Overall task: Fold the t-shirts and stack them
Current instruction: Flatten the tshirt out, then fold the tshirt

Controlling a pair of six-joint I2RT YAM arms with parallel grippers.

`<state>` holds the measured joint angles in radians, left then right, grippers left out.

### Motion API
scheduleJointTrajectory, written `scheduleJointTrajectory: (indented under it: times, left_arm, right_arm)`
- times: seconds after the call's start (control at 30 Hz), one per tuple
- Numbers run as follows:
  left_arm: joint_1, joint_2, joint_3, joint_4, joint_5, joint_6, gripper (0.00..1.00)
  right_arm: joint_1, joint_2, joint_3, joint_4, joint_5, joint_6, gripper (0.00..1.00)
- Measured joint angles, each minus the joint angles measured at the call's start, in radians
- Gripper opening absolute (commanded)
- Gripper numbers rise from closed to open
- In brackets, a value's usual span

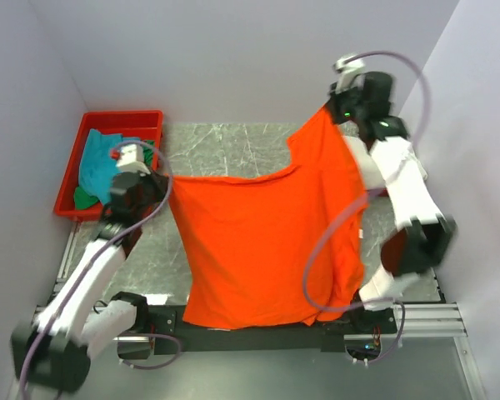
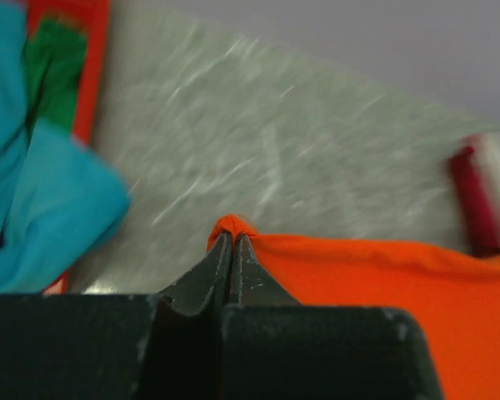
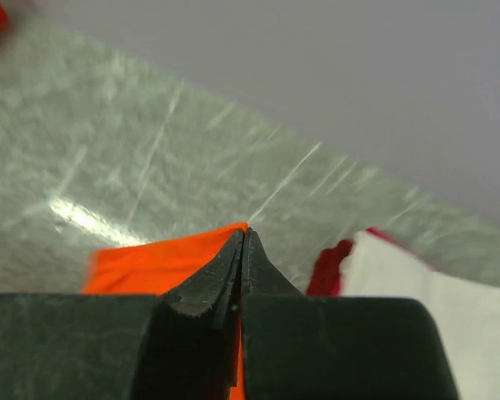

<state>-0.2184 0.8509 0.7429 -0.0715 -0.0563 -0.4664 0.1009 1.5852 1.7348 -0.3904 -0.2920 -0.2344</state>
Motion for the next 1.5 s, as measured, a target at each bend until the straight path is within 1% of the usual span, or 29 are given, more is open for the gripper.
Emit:
scheduleJointTrajectory:
  times: [0.07,0.1,0.13,0.2,0.27,0.33,0.4,0.5,0.67,0.83,1.1,1.23,1.5]
  left_arm:
    - [0.005,0.144,-0.047,0.036,-0.068,-0.023,0.00]
    - [0.011,0.237,-0.057,0.049,-0.104,-0.035,0.00]
    - [0.014,0.295,-0.057,0.057,-0.129,-0.043,0.00]
    - [0.032,0.459,-0.043,0.090,-0.180,-0.053,0.00]
    - [0.049,0.592,-0.004,0.102,-0.220,-0.052,0.00]
    - [0.064,0.687,0.031,0.119,-0.254,-0.051,0.00]
    - [0.073,0.722,0.050,0.130,-0.274,-0.050,0.00]
    - [0.077,0.731,0.078,0.143,-0.302,-0.041,0.00]
    - [0.077,0.726,0.132,0.158,-0.326,-0.005,0.00]
    - [0.077,0.710,0.174,0.164,-0.324,0.040,0.00]
    - [0.077,0.717,0.264,0.158,-0.306,0.089,0.00]
    - [0.078,0.730,0.274,0.156,-0.296,0.106,0.01]
    - [0.079,0.798,0.290,0.133,-0.279,0.111,0.00]
  right_arm:
    - [0.008,0.149,0.016,0.013,-0.023,0.003,0.00]
    - [0.011,0.243,0.039,0.012,-0.032,0.003,0.00]
    - [0.015,0.322,0.072,0.008,-0.035,0.002,0.00]
    - [0.027,0.494,0.179,-0.013,-0.033,-0.001,0.00]
    - [0.039,0.631,0.294,-0.041,-0.027,-0.003,0.00]
    - [0.051,0.722,0.376,-0.056,-0.019,-0.002,0.00]
    - [0.063,0.763,0.410,-0.069,-0.008,-0.002,0.00]
    - [0.077,0.766,0.422,-0.074,0.009,-0.002,0.00]
    - [0.087,0.736,0.416,-0.032,0.025,-0.001,0.00]
    - [0.086,0.671,0.407,-0.011,0.029,0.000,0.00]
    - [0.086,0.631,0.437,-0.005,0.025,-0.002,0.00]
    - [0.085,0.589,0.361,0.011,0.010,-0.003,0.00]
    - [0.079,0.420,0.088,0.043,-0.042,-0.013,0.00]
